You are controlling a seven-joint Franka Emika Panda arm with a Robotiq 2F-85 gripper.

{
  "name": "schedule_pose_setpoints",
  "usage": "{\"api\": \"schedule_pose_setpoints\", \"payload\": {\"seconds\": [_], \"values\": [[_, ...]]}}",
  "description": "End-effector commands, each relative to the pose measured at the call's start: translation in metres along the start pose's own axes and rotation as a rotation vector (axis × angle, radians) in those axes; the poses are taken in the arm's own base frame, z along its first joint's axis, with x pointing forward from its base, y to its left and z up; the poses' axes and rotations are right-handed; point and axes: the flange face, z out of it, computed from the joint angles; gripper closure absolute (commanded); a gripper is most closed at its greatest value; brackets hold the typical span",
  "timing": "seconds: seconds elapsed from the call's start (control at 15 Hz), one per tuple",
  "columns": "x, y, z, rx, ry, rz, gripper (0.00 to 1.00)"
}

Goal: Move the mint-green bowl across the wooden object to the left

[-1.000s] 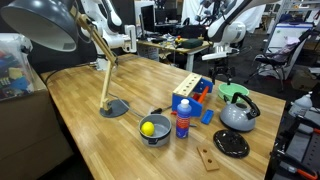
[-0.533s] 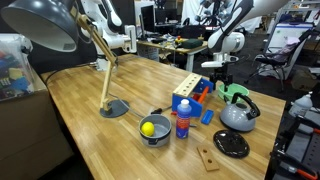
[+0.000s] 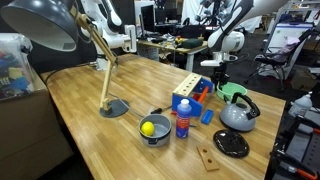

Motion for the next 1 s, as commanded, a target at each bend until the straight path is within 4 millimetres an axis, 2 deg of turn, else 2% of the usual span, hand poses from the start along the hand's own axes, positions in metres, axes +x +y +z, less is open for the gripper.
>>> {"api": "schedule_pose_setpoints", "payload": {"seconds": [0.0, 0.13, 0.33, 0.67, 0.93], "values": [[0.002, -0.004, -0.002, 0.014, 0.006, 0.023, 0.96], [0.004, -0.005, -0.007, 0.032, 0.015, 0.034, 1.0], [0.01, -0.01, -0.022, 0.074, 0.033, 0.052, 0.98], [0.024, -0.018, -0.056, 0.132, 0.057, 0.09, 0.98], [0.008, -0.032, -0.083, 0.152, 0.068, 0.09, 0.98]]}}
